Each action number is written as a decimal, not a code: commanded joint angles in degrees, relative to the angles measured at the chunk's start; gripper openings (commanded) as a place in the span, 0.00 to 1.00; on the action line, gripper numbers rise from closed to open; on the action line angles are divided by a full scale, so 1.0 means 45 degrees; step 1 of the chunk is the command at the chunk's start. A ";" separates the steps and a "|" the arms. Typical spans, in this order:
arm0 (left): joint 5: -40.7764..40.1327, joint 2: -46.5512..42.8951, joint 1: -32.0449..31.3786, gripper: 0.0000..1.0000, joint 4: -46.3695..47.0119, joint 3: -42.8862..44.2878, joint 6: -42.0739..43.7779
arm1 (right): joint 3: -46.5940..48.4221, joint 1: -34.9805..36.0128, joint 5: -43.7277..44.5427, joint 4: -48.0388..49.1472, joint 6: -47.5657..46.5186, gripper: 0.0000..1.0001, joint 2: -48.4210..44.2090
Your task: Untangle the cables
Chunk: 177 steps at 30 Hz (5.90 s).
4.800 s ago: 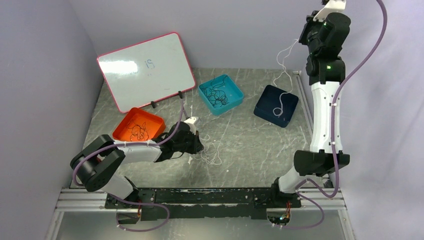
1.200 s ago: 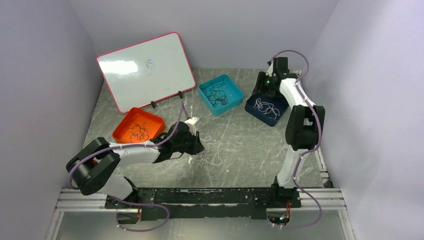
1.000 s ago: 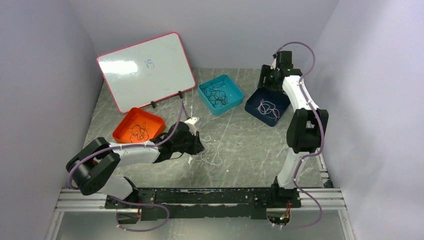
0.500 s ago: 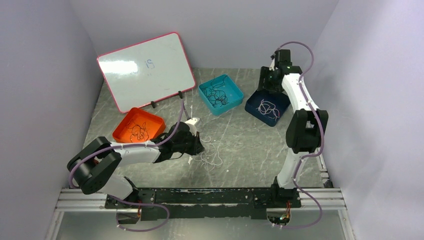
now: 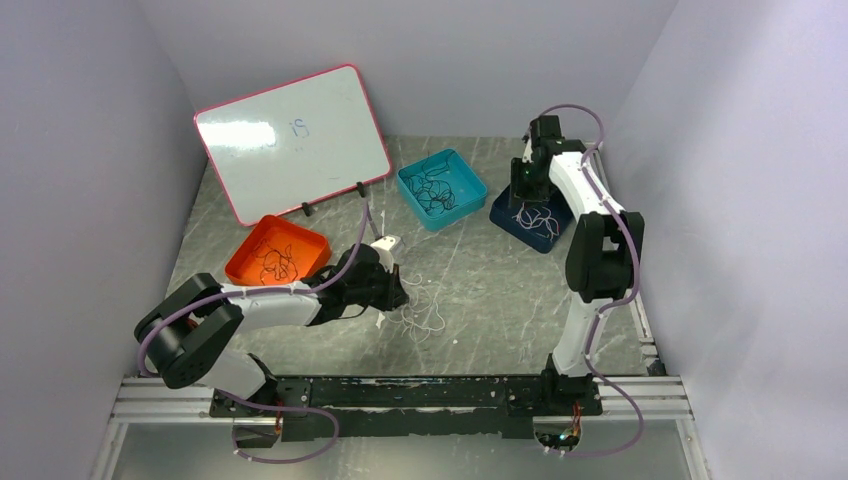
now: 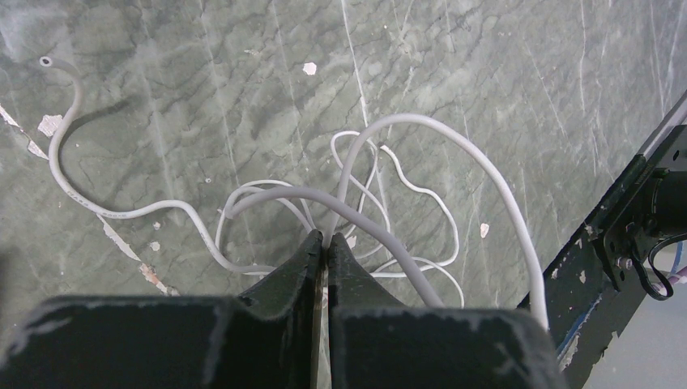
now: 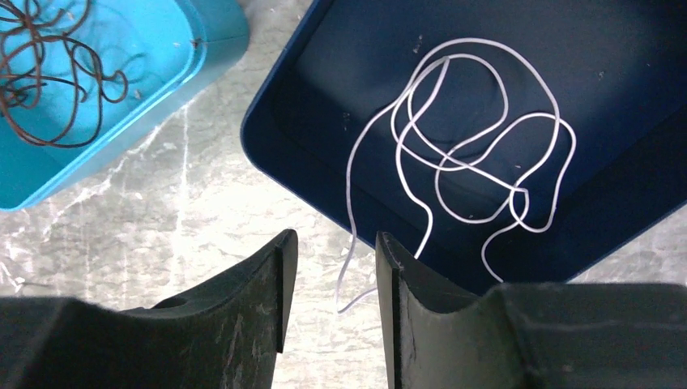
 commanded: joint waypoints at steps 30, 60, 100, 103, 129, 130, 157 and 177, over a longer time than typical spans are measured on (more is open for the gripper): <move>0.0020 0.0028 -0.0066 0.07 0.0021 0.0392 0.0135 | 0.1379 0.0020 0.2247 0.0451 -0.0066 0.28 0.0514; 0.0214 -0.0421 -0.0066 0.07 -0.0290 0.0517 0.0525 | -0.0832 -0.0014 0.3302 0.0760 0.0045 0.39 -0.1442; 0.3499 -0.1496 0.1213 0.07 -0.1055 0.1938 0.2043 | -1.2763 0.7266 -0.7849 1.2703 -0.8115 0.55 -1.2724; 0.3544 -0.1496 0.1258 0.07 -0.1020 0.1947 0.2021 | -1.2505 0.7789 -0.7686 1.1977 -0.8787 0.55 -1.2255; 0.3255 -0.2060 0.1282 0.34 -0.0784 0.1524 0.1835 | -1.0902 0.8537 -0.3593 1.0820 -0.9310 0.00 -1.1242; 0.3095 -0.2318 0.1272 0.37 -0.0743 0.1356 0.1827 | -1.0649 0.8547 -0.3563 1.0712 -0.9136 0.00 -1.1262; -0.1415 -0.7421 0.1284 0.74 0.2093 0.0373 0.3228 | -0.4734 0.8540 -0.4258 0.8078 -0.5039 0.00 -0.9993; 0.1568 -0.6490 0.1295 0.76 0.3191 0.1750 0.3778 | -0.4161 0.8538 -0.4165 0.7268 -0.4749 0.00 -0.9651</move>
